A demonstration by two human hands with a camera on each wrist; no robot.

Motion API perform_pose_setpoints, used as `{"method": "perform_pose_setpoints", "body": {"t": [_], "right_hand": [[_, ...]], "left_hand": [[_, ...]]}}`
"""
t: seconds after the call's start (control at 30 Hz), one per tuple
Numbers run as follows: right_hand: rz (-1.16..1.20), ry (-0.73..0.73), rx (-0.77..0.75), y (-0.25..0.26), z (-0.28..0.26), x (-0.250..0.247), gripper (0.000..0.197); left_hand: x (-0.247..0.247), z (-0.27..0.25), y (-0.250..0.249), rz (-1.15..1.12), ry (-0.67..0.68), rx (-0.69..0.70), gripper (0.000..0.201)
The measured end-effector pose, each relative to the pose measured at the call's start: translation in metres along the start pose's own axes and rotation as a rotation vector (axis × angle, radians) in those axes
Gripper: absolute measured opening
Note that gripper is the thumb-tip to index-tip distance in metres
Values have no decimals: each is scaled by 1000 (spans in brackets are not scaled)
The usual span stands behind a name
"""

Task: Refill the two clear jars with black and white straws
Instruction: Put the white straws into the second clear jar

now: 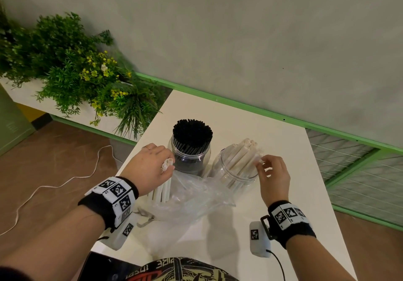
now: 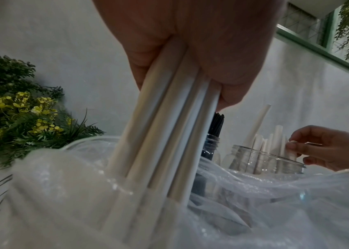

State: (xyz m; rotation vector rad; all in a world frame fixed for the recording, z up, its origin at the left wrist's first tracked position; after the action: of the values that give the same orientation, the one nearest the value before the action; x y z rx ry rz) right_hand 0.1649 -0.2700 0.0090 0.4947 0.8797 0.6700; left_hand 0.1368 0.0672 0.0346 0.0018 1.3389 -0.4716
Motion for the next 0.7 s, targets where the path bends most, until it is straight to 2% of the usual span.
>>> {"method": "perform_pose_setpoints", "body": {"t": [0.33, 0.4, 0.47, 0.53, 0.6, 0.7], "right_hand": [[-239, 123, -73, -12, 34, -13, 3], [-347, 107, -126, -2, 36, -16, 11], [-357, 81, -242, 20, 34, -15, 24], [-304, 145, -411, 45, 31, -10, 30], [-298, 277, -534, 59, 32, 0, 33], [-255, 373, -499, 59, 43, 17, 24]], "left_hand": [[-1, -3, 2, -4, -5, 1, 34], [-2, -5, 3, -9, -18, -1, 32], [-1, -5, 3, -12, -25, 1, 31], [-1, -5, 3, -15, -29, 2, 31], [-2, -4, 2, -16, -33, 3, 31], [-2, -5, 1, -12, -31, 6, 32]]}}
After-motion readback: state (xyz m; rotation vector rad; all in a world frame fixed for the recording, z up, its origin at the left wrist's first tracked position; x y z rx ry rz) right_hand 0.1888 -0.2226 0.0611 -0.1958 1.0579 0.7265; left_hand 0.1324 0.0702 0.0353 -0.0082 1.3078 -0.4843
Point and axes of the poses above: each hand's wrist, its own z-axis towards the middle knuckle, its own x-axis out of the palm, y = z × x, the point moved 1 cm from there along z, towards the middle knuckle, and after that the axes turned 2 degrees about -x, right-handed, at the moved point
